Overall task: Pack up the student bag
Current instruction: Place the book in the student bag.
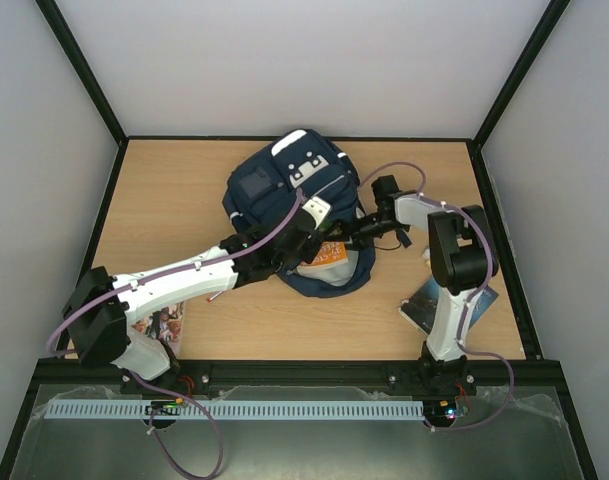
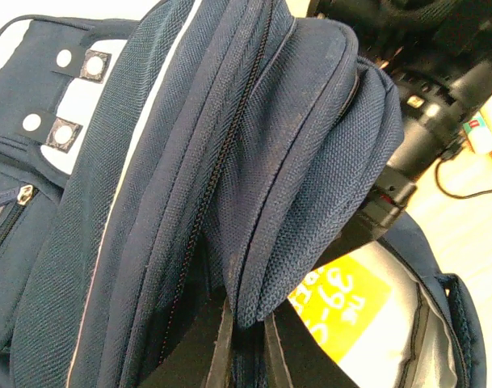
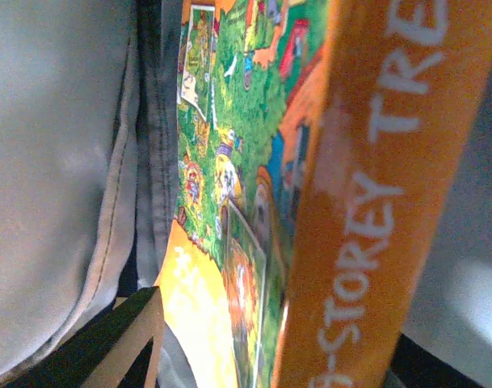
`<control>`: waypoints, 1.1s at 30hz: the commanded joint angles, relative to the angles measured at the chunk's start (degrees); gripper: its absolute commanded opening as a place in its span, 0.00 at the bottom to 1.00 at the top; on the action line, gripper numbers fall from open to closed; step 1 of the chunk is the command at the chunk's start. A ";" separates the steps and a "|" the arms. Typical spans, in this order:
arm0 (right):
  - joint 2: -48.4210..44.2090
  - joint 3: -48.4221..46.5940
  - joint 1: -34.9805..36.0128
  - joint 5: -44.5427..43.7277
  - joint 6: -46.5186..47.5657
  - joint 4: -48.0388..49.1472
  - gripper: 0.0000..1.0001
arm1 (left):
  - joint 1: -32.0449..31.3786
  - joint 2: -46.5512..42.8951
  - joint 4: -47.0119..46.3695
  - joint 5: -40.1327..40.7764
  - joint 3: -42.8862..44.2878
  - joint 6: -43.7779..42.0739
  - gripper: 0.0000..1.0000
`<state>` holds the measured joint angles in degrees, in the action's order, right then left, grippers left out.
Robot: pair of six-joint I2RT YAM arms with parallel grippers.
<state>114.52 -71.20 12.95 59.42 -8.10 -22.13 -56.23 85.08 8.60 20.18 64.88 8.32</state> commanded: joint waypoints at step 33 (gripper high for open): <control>-44.04 22.20 30.39 -54.92 41.98 1.81 0.23 | 10.21 -13.42 5.69 -24.60 0.79 -15.42 0.02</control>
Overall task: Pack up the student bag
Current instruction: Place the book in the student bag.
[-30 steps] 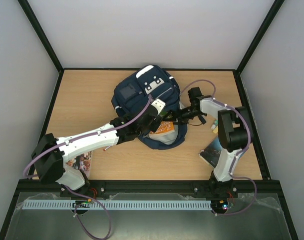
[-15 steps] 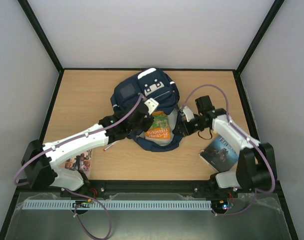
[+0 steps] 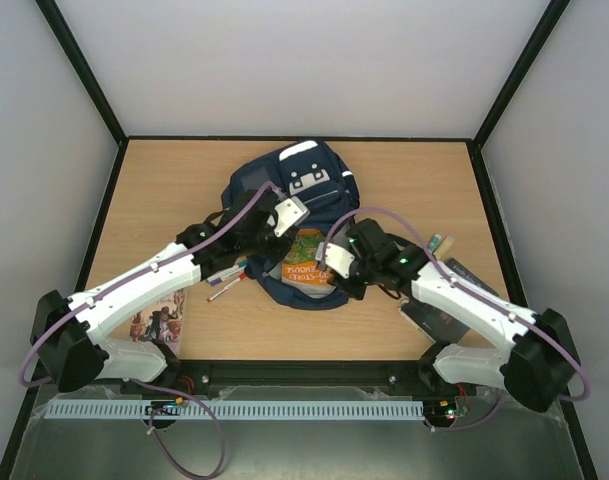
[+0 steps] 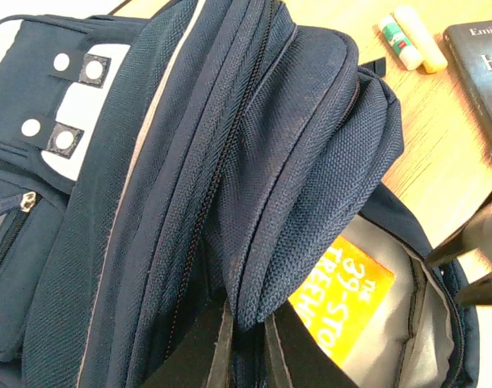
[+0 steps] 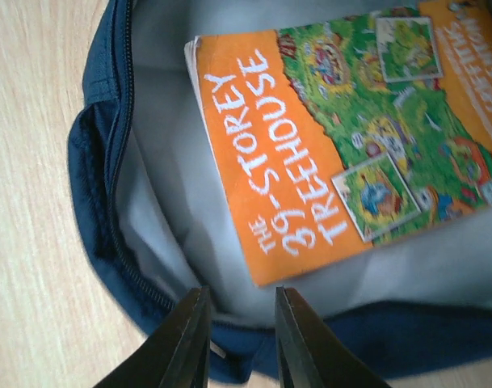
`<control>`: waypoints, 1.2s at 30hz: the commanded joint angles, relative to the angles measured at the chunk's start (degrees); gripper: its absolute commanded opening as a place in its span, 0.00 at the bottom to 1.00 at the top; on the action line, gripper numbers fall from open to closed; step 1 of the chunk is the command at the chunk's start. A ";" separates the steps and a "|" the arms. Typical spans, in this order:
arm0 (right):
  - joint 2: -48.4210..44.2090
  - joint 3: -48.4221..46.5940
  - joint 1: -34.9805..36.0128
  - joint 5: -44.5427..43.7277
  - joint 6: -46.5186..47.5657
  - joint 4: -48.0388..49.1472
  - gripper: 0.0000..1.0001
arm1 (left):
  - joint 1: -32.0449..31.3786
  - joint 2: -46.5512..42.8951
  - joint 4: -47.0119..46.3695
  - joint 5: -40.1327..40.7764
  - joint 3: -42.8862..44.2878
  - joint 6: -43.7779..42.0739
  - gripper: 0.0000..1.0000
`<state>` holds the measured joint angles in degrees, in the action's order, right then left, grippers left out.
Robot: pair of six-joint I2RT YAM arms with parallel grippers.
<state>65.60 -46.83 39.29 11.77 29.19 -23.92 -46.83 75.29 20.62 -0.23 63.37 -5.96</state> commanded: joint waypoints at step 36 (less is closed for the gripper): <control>20.22 5.32 6.15 -28.99 5.59 24.78 0.57 | 2.38 -1.61 -7.22 2.43 -1.55 4.20 0.02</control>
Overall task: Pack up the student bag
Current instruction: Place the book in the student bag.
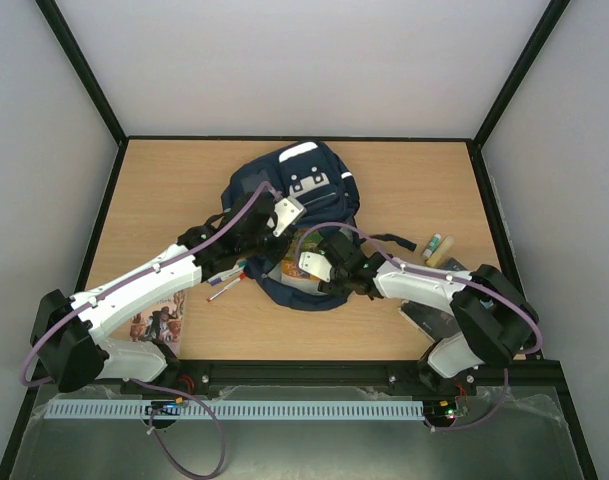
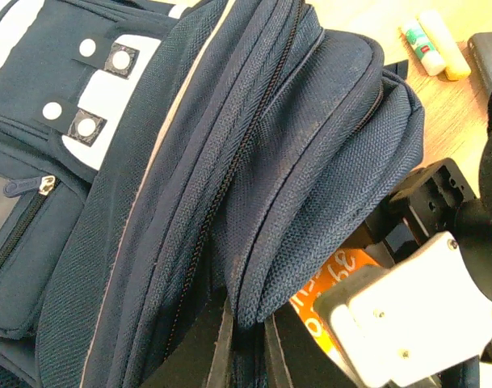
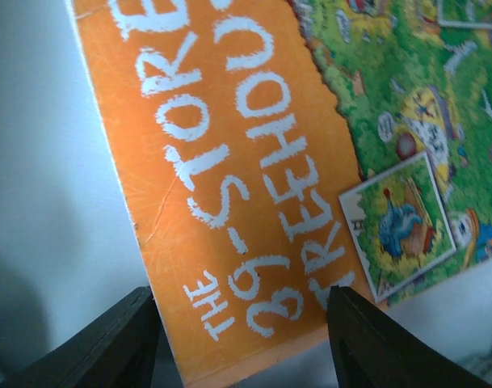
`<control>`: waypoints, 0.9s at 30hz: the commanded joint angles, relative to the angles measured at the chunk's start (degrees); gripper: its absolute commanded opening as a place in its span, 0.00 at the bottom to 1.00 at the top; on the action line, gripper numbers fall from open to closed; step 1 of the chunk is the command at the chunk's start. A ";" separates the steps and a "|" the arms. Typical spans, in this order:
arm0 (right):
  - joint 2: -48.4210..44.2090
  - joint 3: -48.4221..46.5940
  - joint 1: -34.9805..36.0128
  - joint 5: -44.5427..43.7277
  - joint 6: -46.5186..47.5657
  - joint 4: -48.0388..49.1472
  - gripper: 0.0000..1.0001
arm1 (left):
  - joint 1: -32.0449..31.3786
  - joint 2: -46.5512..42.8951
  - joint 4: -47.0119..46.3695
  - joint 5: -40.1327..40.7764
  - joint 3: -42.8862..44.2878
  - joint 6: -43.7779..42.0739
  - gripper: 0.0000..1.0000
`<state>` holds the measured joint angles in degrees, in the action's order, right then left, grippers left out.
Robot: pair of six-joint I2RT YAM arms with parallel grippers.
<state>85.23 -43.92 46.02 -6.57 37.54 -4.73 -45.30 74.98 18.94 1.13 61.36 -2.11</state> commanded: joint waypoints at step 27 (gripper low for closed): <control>-16.20 -6.27 -18.84 11.18 -29.01 -14.74 0.45 | 1.63 -2.81 -6.80 1.60 -1.16 0.95 0.02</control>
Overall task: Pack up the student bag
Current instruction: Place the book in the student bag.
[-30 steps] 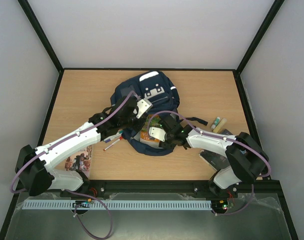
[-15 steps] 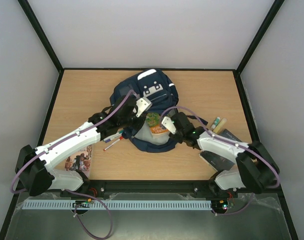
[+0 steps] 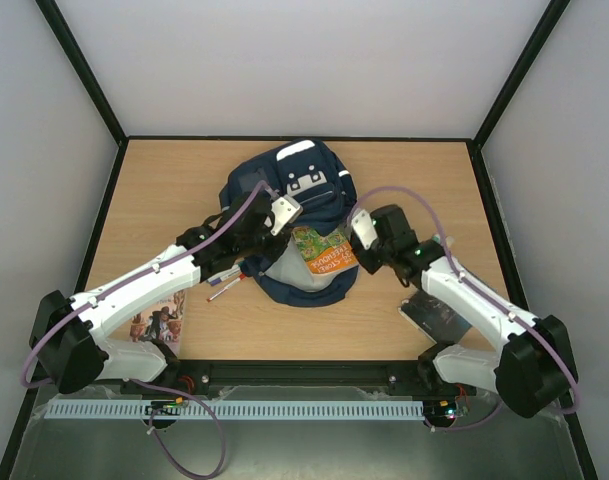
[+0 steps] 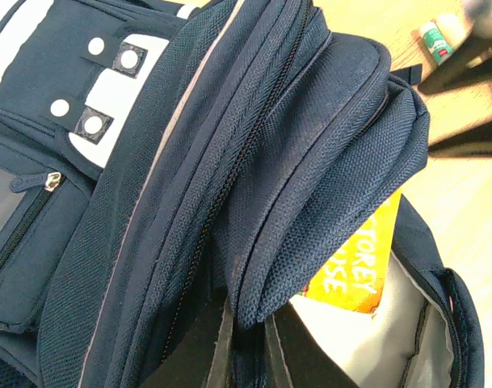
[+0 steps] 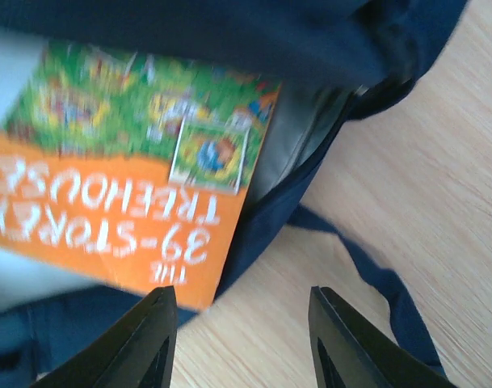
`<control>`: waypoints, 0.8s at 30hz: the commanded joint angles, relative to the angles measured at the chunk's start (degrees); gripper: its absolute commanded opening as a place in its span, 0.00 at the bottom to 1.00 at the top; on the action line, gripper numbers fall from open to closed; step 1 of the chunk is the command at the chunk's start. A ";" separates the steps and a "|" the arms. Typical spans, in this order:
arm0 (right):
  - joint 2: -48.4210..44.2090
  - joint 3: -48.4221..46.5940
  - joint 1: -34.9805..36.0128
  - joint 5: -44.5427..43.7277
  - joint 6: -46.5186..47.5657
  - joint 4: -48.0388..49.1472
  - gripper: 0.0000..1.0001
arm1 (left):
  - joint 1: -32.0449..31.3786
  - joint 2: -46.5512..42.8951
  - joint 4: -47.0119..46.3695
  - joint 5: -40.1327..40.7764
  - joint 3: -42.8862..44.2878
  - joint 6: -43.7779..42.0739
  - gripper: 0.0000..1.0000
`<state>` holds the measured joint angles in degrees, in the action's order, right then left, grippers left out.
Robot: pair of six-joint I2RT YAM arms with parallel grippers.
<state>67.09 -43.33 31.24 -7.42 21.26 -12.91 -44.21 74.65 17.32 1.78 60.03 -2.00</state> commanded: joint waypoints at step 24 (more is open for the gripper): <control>28.85 -15.18 -17.10 41.74 -22.14 -10.26 0.48 | 0.60 -1.20 -7.92 -0.38 -1.27 3.52 0.02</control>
<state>93.54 -56.73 14.22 34.39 0.58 -22.24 -44.21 74.65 14.44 1.37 58.11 0.69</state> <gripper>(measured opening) 0.470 0.071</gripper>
